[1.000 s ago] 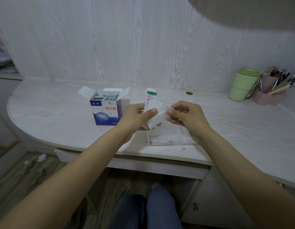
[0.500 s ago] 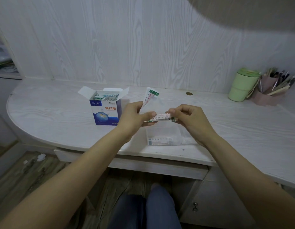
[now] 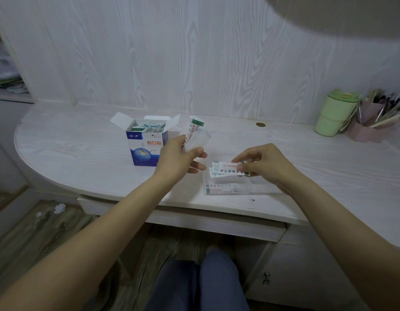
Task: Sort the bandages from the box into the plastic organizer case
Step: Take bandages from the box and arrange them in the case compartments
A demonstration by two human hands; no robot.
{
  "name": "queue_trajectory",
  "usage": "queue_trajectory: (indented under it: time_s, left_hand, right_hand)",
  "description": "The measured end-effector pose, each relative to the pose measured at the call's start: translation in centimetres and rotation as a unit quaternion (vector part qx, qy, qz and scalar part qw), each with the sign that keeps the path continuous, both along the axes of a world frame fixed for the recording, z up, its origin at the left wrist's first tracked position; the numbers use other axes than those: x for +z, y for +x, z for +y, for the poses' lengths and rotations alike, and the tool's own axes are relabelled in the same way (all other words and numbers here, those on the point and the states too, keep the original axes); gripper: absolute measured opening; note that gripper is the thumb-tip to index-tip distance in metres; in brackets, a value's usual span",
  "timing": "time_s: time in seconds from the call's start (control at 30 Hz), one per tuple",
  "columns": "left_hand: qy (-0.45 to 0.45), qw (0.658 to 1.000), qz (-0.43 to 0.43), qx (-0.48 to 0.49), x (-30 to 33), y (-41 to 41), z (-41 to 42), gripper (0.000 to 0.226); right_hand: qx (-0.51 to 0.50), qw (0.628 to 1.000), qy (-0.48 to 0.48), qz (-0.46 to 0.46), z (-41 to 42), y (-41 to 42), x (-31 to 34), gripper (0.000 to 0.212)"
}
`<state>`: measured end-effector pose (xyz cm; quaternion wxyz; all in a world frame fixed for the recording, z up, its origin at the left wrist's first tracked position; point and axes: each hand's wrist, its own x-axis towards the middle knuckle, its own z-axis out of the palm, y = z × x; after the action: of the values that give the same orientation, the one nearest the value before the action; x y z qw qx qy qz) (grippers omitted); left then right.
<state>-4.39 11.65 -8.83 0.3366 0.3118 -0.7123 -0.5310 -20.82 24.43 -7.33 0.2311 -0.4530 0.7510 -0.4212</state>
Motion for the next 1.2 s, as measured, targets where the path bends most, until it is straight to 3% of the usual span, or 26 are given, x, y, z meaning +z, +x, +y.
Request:
queue_trajectory:
  time_s: [0.23,0.43,0.87,1.07,1.13,1.2]
  left_hand:
    - [-0.006,1.0,-0.005,0.005,-0.3,0.0,0.1,0.016]
    - [-0.019,1.0,-0.012,-0.022,-0.4,0.0,0.1,0.015]
    - [0.003,0.997,0.003,-0.074,-0.3,-0.3,0.4,0.01]
    - [0.001,0.997,-0.01,-0.076,-0.2,-0.5,0.5,0.011]
    - [0.012,0.996,-0.02,-0.09,-0.1,-0.4,0.6,0.014]
    - [0.028,0.992,-0.028,-0.117,0.0,-0.3,0.8,0.017]
  right_hand:
    - [0.051,0.984,0.077,0.154,-1.2,1.1,-0.2,0.01]
    - [0.075,0.942,0.16,0.285,-2.3,2.0,-0.3,0.011]
    - [0.172,0.851,0.191,0.457,-2.6,2.0,0.5,0.014]
    - [0.193,0.853,0.191,0.445,-2.9,1.6,0.1,0.015]
    - [0.179,0.904,0.154,0.356,-2.6,1.3,0.5,0.015]
    - [0.144,0.972,0.052,0.178,-1.8,1.0,1.6,0.014]
